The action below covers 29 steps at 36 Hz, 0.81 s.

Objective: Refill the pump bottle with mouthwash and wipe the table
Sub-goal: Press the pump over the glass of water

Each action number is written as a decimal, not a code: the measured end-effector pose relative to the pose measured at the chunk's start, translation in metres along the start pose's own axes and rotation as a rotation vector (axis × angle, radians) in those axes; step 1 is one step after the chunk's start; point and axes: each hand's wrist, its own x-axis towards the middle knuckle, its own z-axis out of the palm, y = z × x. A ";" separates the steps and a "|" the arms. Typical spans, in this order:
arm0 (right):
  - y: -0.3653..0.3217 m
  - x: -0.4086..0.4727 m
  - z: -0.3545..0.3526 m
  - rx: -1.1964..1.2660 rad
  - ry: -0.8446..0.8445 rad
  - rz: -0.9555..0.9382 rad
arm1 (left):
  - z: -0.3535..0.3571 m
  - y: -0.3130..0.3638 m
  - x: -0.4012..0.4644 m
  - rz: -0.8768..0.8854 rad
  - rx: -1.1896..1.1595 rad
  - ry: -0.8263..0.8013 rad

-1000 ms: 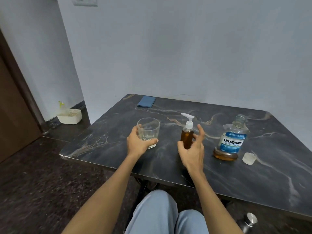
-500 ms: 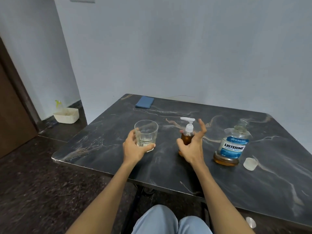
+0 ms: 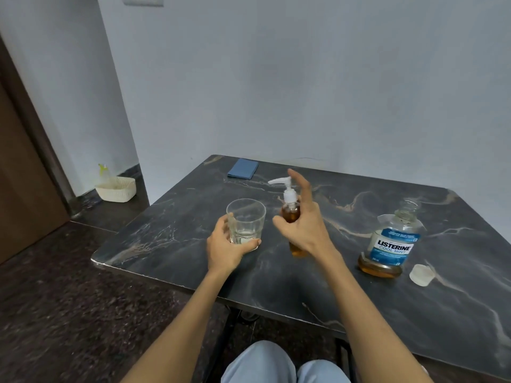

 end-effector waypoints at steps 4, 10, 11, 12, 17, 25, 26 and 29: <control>-0.002 0.005 0.008 -0.026 -0.062 0.017 | 0.000 0.002 -0.002 0.009 0.020 0.003; 0.000 0.006 0.011 -0.154 -0.096 0.061 | 0.000 0.003 -0.003 -0.001 0.026 0.001; 0.000 0.006 0.012 -0.177 -0.099 0.071 | 0.000 0.003 -0.003 -0.002 0.026 0.002; -0.001 0.006 0.012 -0.196 -0.102 0.081 | 0.000 0.003 -0.003 -0.002 0.026 0.003; 0.001 0.006 0.013 -0.223 -0.122 0.112 | 0.000 0.003 -0.003 0.000 0.024 0.002; 0.003 0.004 0.016 -0.113 -0.149 0.123 | -0.001 0.005 -0.005 0.002 0.002 0.003; 0.003 0.004 0.017 -0.113 -0.154 0.124 | -0.001 0.005 -0.005 0.002 0.005 0.004; 0.004 0.003 0.017 -0.133 -0.170 0.131 | -0.001 0.006 -0.006 0.004 0.013 0.003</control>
